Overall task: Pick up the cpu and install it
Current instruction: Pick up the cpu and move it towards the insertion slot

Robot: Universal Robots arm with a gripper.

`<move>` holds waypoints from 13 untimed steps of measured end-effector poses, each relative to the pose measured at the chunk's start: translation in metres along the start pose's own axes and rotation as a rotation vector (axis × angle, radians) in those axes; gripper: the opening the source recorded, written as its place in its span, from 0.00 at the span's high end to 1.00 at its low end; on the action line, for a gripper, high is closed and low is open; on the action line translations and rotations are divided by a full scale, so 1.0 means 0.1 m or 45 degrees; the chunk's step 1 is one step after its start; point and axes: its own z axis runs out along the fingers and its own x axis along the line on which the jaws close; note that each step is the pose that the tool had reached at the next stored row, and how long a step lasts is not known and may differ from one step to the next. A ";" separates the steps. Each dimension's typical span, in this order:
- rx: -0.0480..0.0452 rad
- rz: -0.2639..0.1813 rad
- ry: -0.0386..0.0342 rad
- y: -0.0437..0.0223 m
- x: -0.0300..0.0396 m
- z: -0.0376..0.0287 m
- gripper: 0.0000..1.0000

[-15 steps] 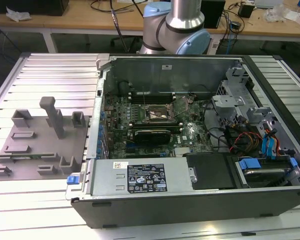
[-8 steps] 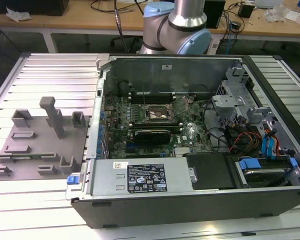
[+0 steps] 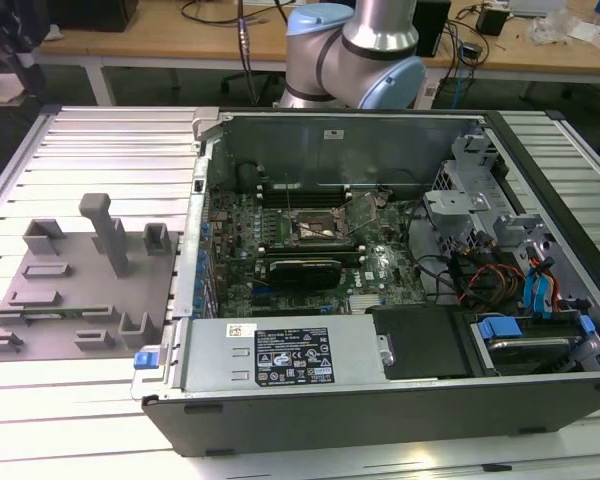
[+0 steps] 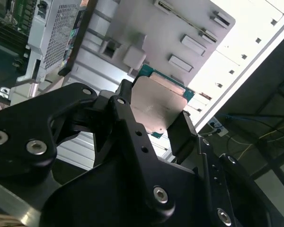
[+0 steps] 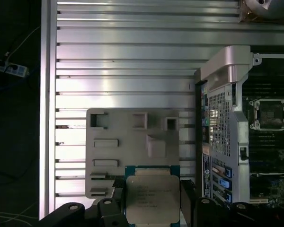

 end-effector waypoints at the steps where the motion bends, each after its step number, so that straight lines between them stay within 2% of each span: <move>1: 0.000 0.000 0.0000 0.000 -0.043 0.002 0.45; 5: 0.000 0.000 0.0000 0.001 -0.149 0.006 0.45; 13: 0.000 0.000 0.0000 0.002 -0.458 0.017 0.45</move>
